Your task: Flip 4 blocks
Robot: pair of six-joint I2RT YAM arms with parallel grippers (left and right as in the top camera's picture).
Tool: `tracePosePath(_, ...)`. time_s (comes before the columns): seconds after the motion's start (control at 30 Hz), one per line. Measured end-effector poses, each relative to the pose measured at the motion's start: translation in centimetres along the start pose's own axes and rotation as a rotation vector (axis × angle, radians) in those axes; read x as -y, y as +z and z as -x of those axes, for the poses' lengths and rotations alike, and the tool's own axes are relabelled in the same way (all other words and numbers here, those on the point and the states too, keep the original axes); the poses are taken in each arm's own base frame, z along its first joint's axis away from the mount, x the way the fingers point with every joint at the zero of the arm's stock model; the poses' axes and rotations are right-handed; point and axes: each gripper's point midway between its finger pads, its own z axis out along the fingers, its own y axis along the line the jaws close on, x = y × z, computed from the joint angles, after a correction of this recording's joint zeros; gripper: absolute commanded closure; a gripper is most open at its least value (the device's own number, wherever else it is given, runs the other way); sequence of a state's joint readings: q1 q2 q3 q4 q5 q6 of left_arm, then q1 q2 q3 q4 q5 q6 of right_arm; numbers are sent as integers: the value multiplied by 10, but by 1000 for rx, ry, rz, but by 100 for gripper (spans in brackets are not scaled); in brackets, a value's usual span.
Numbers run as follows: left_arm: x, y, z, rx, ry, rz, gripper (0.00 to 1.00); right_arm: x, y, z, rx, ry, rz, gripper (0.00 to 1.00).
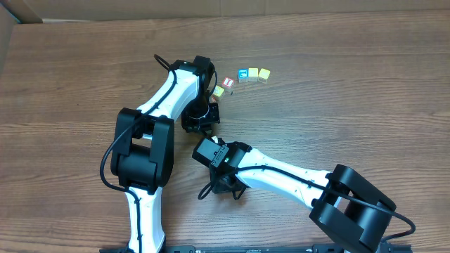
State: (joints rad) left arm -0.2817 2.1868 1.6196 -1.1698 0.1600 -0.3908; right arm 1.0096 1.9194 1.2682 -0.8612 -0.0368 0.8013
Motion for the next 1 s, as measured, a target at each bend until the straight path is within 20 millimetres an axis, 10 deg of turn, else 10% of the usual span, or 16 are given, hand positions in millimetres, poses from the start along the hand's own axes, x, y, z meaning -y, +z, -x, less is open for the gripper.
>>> tracePosePath(1.0,15,2,-7,-25,19,-53,96,-4,0,4,15,22,17,96)
